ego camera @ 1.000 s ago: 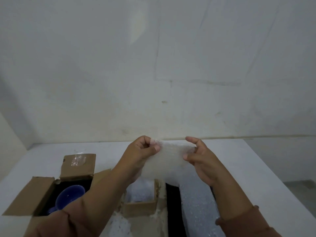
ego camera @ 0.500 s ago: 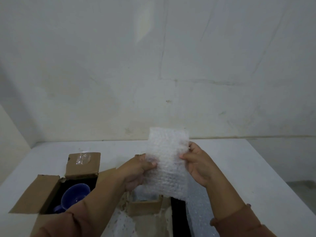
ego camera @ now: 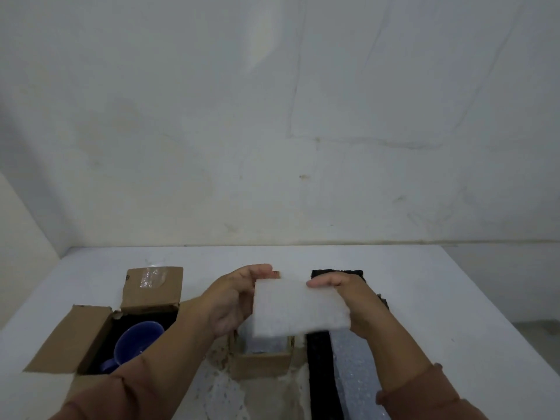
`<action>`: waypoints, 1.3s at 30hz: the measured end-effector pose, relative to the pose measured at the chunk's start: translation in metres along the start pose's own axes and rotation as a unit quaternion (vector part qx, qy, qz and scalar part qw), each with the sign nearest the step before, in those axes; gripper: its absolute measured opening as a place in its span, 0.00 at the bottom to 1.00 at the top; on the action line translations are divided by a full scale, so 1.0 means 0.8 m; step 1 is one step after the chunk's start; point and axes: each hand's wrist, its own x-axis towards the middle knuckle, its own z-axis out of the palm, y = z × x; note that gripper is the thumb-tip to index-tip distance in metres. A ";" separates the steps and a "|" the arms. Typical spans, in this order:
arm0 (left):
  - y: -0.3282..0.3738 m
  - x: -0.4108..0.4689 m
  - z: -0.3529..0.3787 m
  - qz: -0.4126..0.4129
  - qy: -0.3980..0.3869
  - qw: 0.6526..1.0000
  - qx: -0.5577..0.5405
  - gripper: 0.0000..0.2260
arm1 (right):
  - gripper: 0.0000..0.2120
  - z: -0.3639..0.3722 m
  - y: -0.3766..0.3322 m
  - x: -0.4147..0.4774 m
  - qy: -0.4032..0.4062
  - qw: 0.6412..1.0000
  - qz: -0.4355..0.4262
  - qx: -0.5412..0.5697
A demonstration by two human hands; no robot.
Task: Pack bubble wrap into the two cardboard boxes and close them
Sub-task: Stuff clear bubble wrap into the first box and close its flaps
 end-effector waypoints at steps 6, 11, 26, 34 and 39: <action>-0.006 -0.002 -0.005 -0.090 -0.008 0.994 0.065 0.13 | 0.23 0.015 0.005 0.006 0.016 0.995 -0.027 -0.091; -0.006 0.005 -0.019 -0.048 0.063 0.992 0.096 0.11 | 0.12 0.018 0.012 0.012 -0.068 0.996 0.041 0.032; -0.043 0.014 -0.046 0.199 0.148 0.683 0.687 0.14 | 0.15 0.074 0.055 0.073 0.004 0.895 -0.036 -0.445; -0.039 0.015 -0.055 0.058 -0.008 0.572 0.818 0.33 | 0.19 0.089 0.069 0.077 0.024 0.774 -0.114 -0.623; -0.049 0.030 -0.064 0.088 -0.014 0.509 0.856 0.34 | 0.19 0.082 0.066 0.071 -0.018 0.716 -0.134 -0.685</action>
